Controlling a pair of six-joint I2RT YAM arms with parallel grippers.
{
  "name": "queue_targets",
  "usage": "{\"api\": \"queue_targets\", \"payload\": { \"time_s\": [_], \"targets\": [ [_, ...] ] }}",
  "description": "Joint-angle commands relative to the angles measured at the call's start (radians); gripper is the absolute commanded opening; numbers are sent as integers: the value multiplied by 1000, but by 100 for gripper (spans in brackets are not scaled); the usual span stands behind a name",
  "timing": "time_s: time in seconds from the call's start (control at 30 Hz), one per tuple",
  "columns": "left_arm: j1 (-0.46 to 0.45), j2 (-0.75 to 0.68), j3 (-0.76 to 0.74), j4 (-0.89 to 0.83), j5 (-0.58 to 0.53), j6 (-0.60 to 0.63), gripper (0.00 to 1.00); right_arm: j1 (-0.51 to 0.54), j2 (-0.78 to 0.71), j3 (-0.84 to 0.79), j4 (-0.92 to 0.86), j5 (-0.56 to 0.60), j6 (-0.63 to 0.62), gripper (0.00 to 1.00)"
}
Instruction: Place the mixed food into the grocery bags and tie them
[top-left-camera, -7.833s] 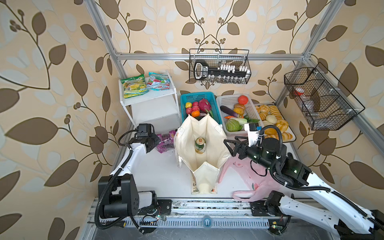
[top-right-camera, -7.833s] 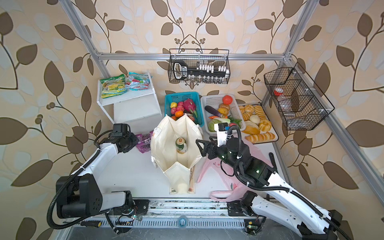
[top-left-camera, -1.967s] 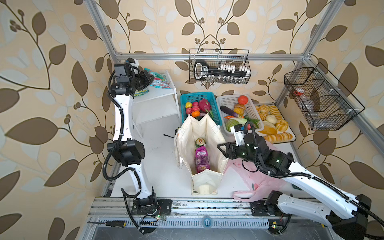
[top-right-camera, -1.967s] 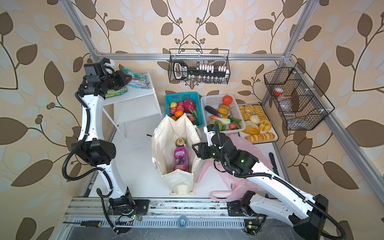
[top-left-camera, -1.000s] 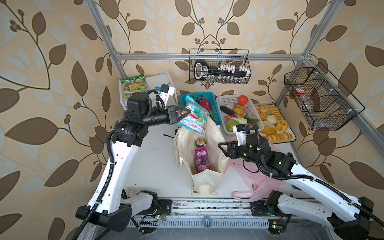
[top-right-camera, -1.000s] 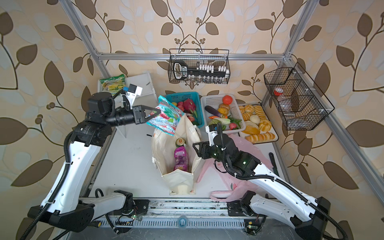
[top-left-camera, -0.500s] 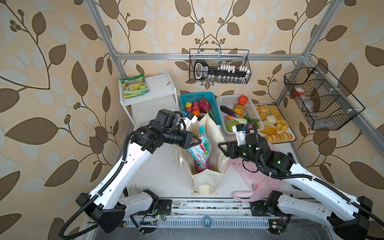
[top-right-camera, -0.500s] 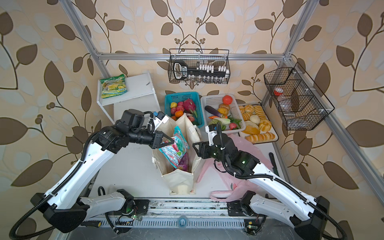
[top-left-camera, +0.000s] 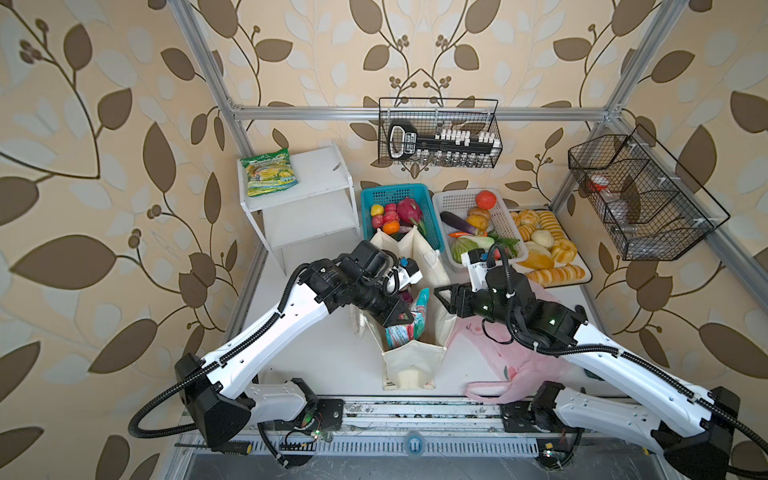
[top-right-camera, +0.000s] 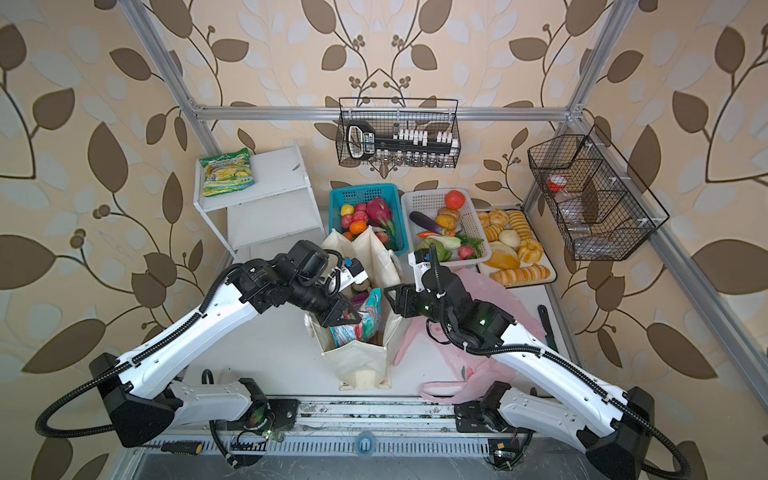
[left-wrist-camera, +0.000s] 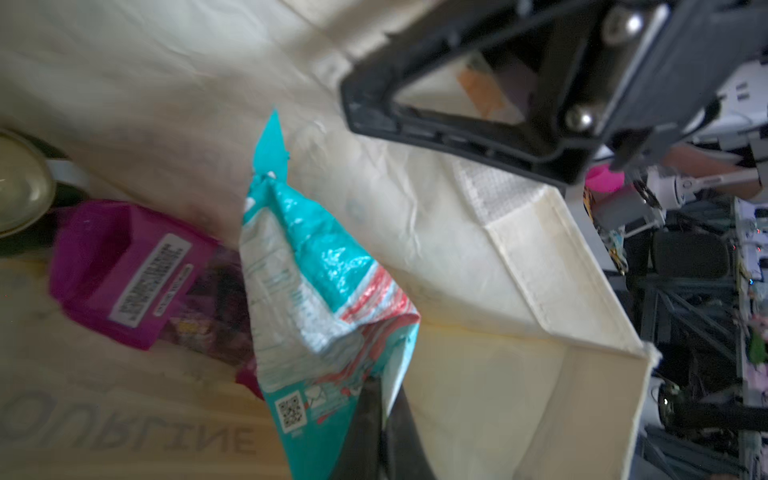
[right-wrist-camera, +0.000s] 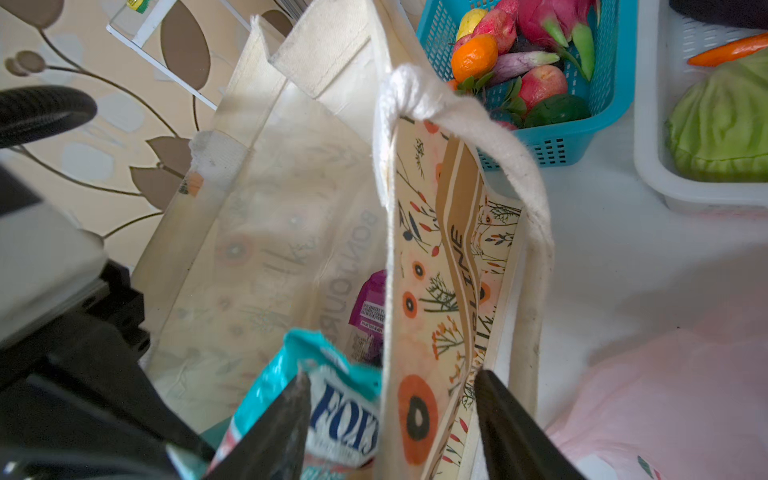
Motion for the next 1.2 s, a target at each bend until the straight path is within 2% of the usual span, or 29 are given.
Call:
{"api": "queue_targets", "payload": {
  "time_s": [0.0,0.03,0.07,0.27,0.37,0.4,0.47,0.5,0.57,0.67,0.77,0.87,0.97,1.0,1.1,1.17],
  "targets": [
    [-14,3,12,-65,4,87,31,0,4,22,-3,-7,8,63],
    [-14,8,31,-91,-29,92,45,-1,5,22,-4,-7,7,63],
    [-14,12,52,-111,-64,91,54,0,3,22,-10,-4,6,63],
    [-14,-87,157,-37,-292,-23,70,-1,14,37,-55,28,-19,63],
    [-12,-150,189,-10,-420,-69,75,-1,26,46,-84,44,-34,62],
    [-12,-163,199,-14,-476,-83,77,-1,28,47,-91,47,-36,62],
    [-11,-187,217,-43,-689,-147,86,-1,35,52,-104,51,-45,60],
    [-8,-195,217,-61,-762,-173,87,-1,37,55,-110,51,-47,58],
    [8,-214,206,-102,-913,-242,94,-1,39,56,-112,48,-53,51],
    [84,-209,194,-194,-907,-336,99,-1,37,59,-98,28,-64,33],
    [123,-234,139,-209,-869,-407,99,1,36,65,-87,16,-70,26],
    [159,-241,63,-172,-733,-419,98,4,36,64,-78,16,-77,18],
    [169,-216,6,-98,-558,-430,88,5,39,66,-67,10,-84,11],
    [170,-209,-16,-76,-533,-441,83,6,40,67,-63,8,-85,9],
    [172,-192,-47,-10,-494,-471,41,11,41,83,-56,5,-90,0],
    [171,-199,-36,34,-479,-472,7,17,41,96,-51,5,-90,0]
  ]
}}
